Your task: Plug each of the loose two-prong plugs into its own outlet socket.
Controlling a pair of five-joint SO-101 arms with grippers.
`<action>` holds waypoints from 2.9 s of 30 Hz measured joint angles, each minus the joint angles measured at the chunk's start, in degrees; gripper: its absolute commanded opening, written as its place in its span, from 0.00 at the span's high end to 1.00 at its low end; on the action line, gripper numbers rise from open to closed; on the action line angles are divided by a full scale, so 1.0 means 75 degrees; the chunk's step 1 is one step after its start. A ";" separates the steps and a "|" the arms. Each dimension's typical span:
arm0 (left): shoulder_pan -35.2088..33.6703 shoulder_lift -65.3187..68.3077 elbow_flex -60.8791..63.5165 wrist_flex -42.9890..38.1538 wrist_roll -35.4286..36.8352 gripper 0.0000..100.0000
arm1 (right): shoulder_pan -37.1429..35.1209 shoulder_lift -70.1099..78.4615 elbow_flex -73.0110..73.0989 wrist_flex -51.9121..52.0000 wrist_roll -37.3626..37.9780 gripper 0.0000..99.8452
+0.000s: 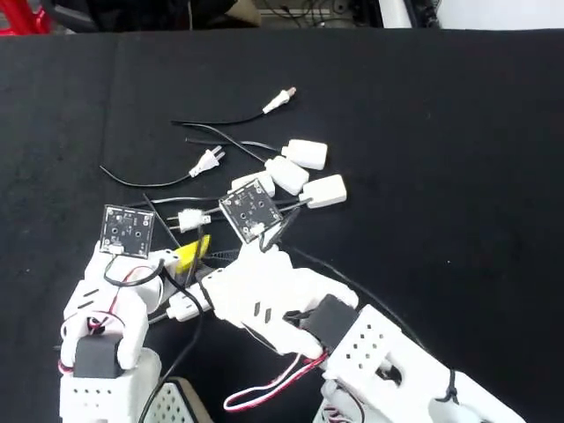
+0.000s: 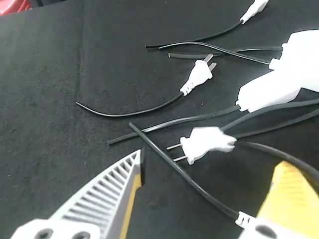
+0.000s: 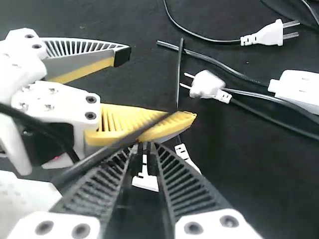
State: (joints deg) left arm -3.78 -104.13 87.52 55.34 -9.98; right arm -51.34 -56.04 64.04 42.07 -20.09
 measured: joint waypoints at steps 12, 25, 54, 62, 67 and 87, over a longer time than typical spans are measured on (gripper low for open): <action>-0.1137 0.0000 -0.0316 0.0621 -0.0129 0.60 | 0.0633 0.0012 0.0000 0.0000 0.0680 0.99; -0.2157 0.0000 -0.0410 0.0621 0.0070 0.60 | 0.0633 0.0012 0.1137 -0.1770 0.1360 0.88; -0.2895 -0.0012 0.0199 0.0563 -0.0434 0.60 | 0.0856 0.7455 -0.3200 -0.1512 0.1383 0.89; -0.2895 -0.0012 0.0621 0.0023 -0.0434 0.60 | 0.0903 0.8651 -0.4314 -0.1512 0.1383 0.89; -0.2895 -0.0012 0.0621 0.0000 -0.0434 0.60 | 0.0949 0.9201 -0.5122 -0.0832 0.1383 0.89; -0.2895 -0.0012 0.0668 0.0000 -0.0434 0.60 | 0.1172 1.0057 -0.6130 -0.0188 -0.0234 0.88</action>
State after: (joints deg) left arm -25.49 -104.22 92.53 55.34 -13.23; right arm -42.55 19.38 18.07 40.66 -21.85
